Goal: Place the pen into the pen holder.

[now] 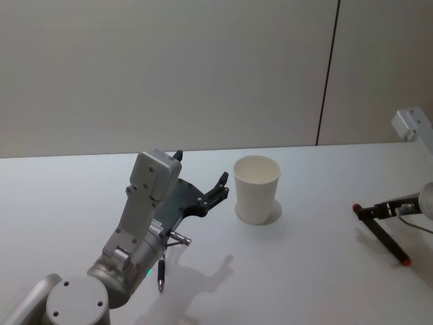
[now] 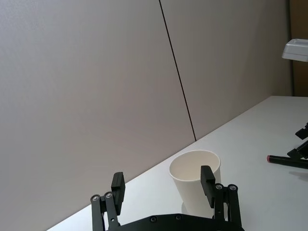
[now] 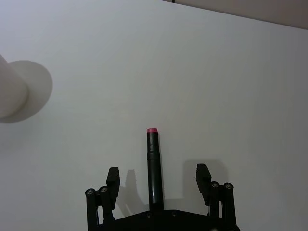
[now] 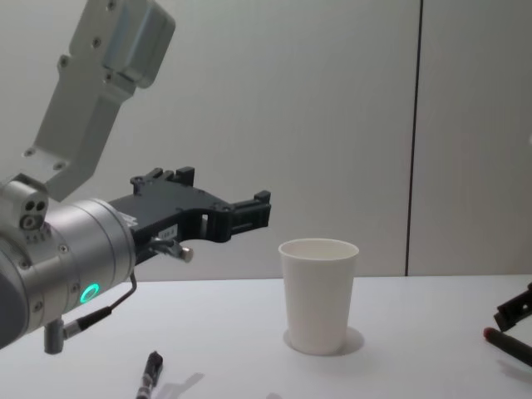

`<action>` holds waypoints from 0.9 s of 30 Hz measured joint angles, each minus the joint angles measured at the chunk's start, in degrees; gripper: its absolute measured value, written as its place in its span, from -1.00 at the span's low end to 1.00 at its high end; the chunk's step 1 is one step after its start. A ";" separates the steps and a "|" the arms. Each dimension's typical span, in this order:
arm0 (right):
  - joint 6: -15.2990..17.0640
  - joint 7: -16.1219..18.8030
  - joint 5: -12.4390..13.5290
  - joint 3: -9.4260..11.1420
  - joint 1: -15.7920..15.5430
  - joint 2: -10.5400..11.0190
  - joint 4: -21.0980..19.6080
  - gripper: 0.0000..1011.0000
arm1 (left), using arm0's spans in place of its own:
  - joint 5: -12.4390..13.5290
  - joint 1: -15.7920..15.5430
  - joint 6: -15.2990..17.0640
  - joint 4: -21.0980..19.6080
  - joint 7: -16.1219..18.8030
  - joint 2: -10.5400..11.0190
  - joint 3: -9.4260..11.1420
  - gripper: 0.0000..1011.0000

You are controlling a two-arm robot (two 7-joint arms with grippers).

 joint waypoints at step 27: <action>-4.47 -0.96 1.38 -0.55 3.18 -1.96 7.95 0.98 | 0.00 0.00 0.00 0.00 0.00 0.00 0.00 0.99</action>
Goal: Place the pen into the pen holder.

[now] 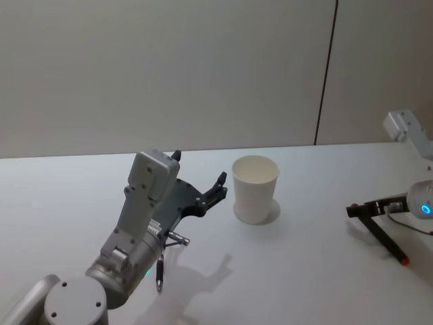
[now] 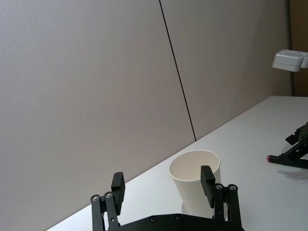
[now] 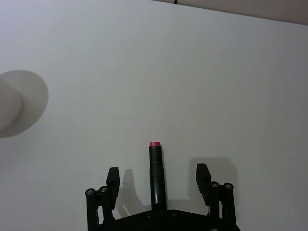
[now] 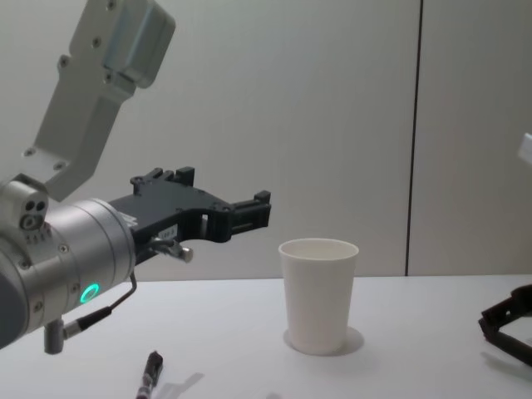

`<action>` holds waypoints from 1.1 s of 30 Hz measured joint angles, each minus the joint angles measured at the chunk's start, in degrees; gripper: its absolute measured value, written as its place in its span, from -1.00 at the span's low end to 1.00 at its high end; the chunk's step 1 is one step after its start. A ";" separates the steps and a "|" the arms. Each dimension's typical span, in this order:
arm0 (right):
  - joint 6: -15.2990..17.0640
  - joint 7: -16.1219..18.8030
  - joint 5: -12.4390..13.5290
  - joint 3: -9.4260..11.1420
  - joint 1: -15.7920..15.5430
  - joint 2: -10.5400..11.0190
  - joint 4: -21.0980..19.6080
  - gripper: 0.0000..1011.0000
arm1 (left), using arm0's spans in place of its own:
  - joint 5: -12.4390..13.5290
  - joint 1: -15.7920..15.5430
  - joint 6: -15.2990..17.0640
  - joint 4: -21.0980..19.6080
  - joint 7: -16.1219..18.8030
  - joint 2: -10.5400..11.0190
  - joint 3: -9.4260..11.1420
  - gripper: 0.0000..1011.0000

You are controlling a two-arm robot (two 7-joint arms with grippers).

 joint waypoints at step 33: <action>-3.47 0.17 0.09 -0.81 2.88 -1.55 8.08 0.26 | 0.00 0.00 0.00 0.00 0.00 0.00 0.00 0.99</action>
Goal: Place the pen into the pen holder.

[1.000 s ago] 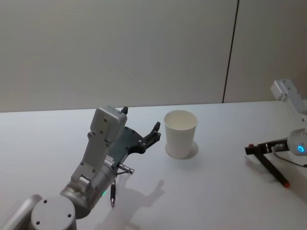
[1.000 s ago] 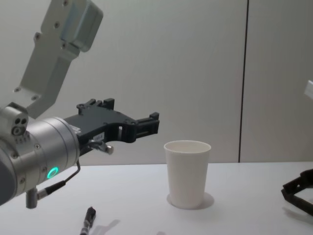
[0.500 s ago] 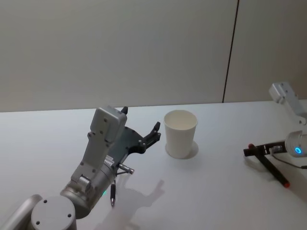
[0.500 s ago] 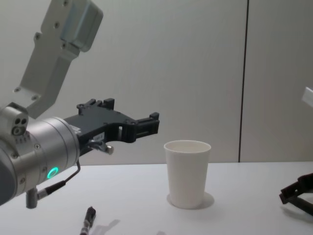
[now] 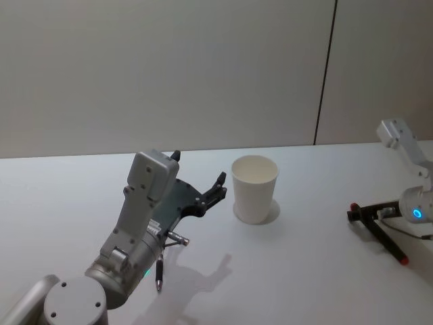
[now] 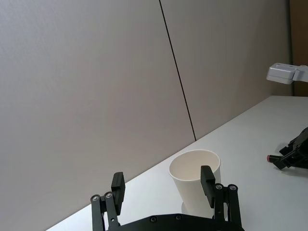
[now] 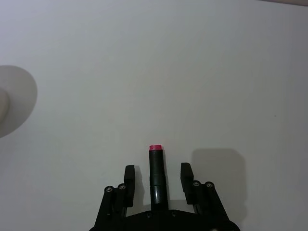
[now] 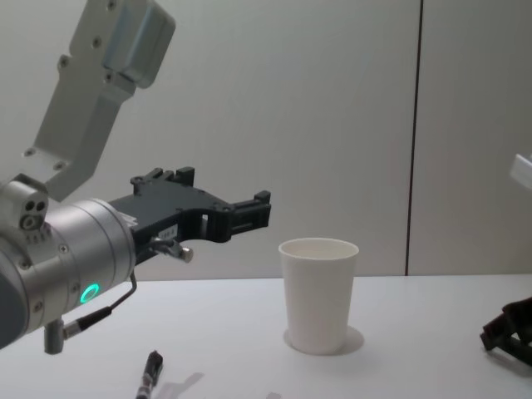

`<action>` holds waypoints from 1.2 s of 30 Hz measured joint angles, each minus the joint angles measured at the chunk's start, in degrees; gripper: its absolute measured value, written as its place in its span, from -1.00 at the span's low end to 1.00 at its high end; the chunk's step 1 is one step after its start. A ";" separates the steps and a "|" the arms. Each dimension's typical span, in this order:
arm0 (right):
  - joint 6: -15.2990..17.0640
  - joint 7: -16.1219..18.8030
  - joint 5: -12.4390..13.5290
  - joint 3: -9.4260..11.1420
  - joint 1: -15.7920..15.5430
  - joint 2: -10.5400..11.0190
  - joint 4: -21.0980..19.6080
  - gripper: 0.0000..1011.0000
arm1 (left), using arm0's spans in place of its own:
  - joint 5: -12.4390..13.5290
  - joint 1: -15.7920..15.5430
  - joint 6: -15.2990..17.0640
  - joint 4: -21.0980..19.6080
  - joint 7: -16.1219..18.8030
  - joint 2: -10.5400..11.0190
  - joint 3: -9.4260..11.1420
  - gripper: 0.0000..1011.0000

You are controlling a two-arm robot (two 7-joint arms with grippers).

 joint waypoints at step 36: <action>-6.15 -0.62 0.65 0.15 -0.29 -0.07 0.33 -0.67 | 0.00 0.00 0.00 0.00 0.00 0.00 0.00 0.99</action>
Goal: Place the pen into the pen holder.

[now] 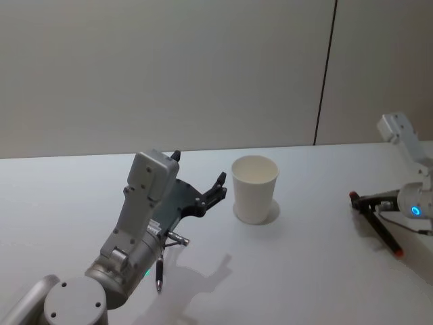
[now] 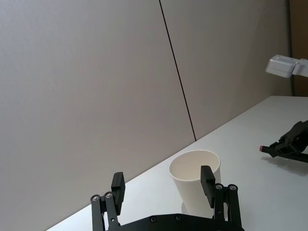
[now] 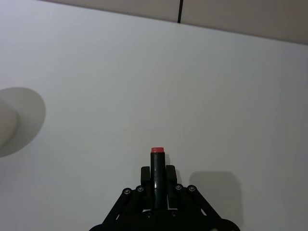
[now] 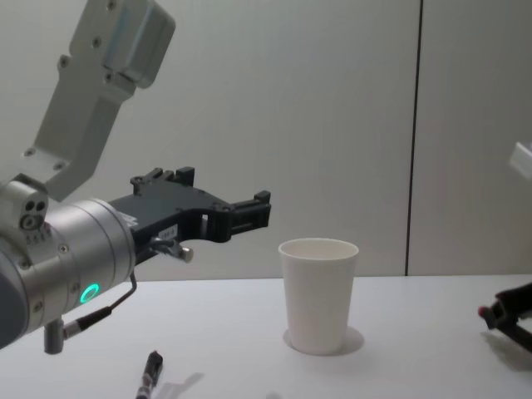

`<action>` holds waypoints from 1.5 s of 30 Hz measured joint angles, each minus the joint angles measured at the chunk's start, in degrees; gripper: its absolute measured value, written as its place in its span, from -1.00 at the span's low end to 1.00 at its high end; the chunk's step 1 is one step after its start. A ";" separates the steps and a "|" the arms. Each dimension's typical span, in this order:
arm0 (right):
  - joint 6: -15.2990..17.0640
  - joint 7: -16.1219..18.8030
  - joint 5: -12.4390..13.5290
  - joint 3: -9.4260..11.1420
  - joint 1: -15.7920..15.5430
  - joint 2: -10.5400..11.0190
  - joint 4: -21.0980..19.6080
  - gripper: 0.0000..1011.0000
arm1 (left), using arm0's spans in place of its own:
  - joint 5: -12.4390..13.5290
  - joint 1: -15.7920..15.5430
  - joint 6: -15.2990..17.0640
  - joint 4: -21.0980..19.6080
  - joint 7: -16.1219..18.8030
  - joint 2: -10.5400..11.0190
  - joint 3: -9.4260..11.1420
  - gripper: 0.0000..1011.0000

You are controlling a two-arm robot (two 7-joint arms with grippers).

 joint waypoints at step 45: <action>-32.89 -9.05 5.93 0.18 -14.15 1.99 -21.34 -0.67 | 0.00 0.00 0.00 0.00 0.00 0.00 0.00 0.99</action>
